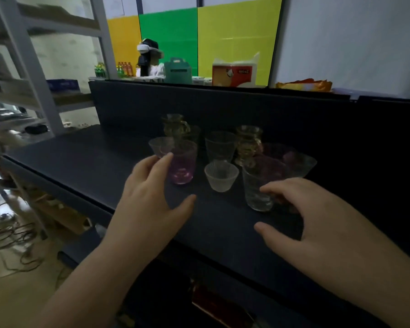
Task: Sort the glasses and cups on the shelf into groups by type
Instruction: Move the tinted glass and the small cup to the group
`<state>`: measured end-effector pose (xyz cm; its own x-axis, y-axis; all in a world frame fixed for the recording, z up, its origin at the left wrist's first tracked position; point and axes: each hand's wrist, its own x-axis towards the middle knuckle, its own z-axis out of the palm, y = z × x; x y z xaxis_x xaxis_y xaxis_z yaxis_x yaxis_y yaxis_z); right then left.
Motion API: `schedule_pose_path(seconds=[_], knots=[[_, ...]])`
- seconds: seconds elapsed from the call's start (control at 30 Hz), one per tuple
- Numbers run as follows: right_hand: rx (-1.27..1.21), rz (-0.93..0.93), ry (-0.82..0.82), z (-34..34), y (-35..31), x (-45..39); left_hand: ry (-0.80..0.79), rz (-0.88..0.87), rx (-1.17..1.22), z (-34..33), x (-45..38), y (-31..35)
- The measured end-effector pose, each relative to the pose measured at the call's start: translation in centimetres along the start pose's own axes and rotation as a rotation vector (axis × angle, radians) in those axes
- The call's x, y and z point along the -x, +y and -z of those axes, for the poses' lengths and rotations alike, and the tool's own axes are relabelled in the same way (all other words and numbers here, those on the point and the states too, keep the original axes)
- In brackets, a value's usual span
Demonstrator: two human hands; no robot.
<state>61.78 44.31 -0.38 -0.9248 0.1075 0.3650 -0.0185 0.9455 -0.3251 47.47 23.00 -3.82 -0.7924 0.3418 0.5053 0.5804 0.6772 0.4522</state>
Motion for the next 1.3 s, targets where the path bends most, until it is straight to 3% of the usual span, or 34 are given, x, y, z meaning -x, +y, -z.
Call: schedule_pose_path(seconds=[0.13,0.37,0.5,0.77,1.03,1.3], knots=[[-0.039,-0.001,-0.046,-2.5,-2.5,-2.5,-0.062,0.077,0.007,0.1,-5.5,-3.9],[0.004,-0.121,0.070,-6.7,-6.5,-6.9,-0.258,-0.063,0.165,-2.5,-12.2,-7.3],[0.036,-0.208,0.122,-8.6,-8.4,-9.0,-0.295,-0.075,0.376,-3.0,-13.6,-9.0],[0.063,-0.313,0.153,-11.2,-11.8,-13.7,-0.204,-0.084,0.539,0.4,-16.6,-17.0],[0.100,-0.291,0.217,-11.7,-12.6,-25.5,-0.076,-0.034,0.598,0.4,-19.6,-21.5],[0.297,-0.428,-0.047,-14.0,-9.6,-37.8,-0.091,-0.068,0.629,-0.4,-21.9,-21.5]])
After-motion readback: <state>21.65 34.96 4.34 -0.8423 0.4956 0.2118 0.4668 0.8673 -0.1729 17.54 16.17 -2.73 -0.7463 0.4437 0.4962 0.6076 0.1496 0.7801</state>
